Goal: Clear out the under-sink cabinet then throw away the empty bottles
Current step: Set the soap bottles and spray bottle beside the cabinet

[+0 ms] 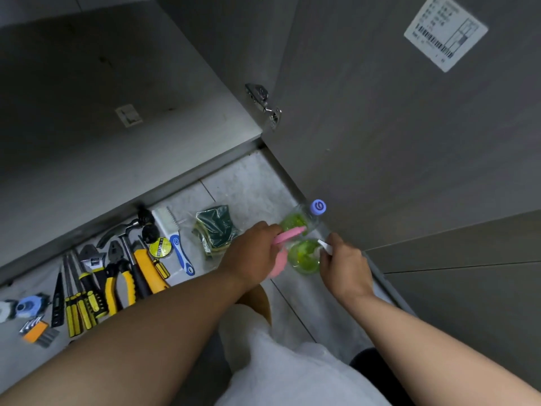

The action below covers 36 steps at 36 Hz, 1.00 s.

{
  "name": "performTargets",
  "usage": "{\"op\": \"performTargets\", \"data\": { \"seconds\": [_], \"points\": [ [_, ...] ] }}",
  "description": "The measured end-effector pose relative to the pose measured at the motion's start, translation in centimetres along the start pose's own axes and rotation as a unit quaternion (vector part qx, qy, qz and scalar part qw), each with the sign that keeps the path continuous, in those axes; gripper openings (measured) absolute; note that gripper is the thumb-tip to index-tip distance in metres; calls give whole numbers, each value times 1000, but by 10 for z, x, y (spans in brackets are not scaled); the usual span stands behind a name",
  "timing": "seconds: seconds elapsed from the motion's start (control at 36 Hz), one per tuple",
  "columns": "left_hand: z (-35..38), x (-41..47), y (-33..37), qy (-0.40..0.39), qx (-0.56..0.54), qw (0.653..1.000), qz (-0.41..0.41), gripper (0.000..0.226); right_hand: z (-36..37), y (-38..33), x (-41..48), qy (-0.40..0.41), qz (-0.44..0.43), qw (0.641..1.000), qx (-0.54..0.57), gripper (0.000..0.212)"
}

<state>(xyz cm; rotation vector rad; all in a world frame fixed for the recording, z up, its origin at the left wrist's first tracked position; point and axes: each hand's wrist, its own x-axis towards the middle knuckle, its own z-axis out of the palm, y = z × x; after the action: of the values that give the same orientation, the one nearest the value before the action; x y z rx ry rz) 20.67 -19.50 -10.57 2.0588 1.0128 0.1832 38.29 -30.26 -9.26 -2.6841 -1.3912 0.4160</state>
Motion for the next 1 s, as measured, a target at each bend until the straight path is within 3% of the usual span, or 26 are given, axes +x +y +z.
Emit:
{"op": "performTargets", "data": {
  "seconds": [0.11,0.25,0.36,0.47,0.61,0.75,0.94,1.0],
  "points": [
    [-4,-14,-8,22,-3,1000,7,23,-27,-10,-4,80,-17,996,34,18],
    [0,-26,-9,5,-25,1000,17,18,-96,-48,8,199,-102,971,89,26],
    [1,-31,-7,-13,-71,997,20,20,-148,-92,33,237,-142,951,142,15],
    [0,-31,-8,-15,-87,996,21,26,-159,-126,78,177,-134,964,144,11],
    [-4,-28,-16,-20,-96,995,21,17,-91,-148,142,28,-52,984,170,9],
    [0,-24,-27,-4,-110,994,4,29,-13,-165,187,-70,54,951,296,4],
    [-13,-12,-44,76,-209,974,-31,35,23,-187,228,-82,92,933,338,8],
    [-23,-4,-49,94,-241,965,-38,34,17,-190,227,-90,92,925,358,22]
  ]
}}
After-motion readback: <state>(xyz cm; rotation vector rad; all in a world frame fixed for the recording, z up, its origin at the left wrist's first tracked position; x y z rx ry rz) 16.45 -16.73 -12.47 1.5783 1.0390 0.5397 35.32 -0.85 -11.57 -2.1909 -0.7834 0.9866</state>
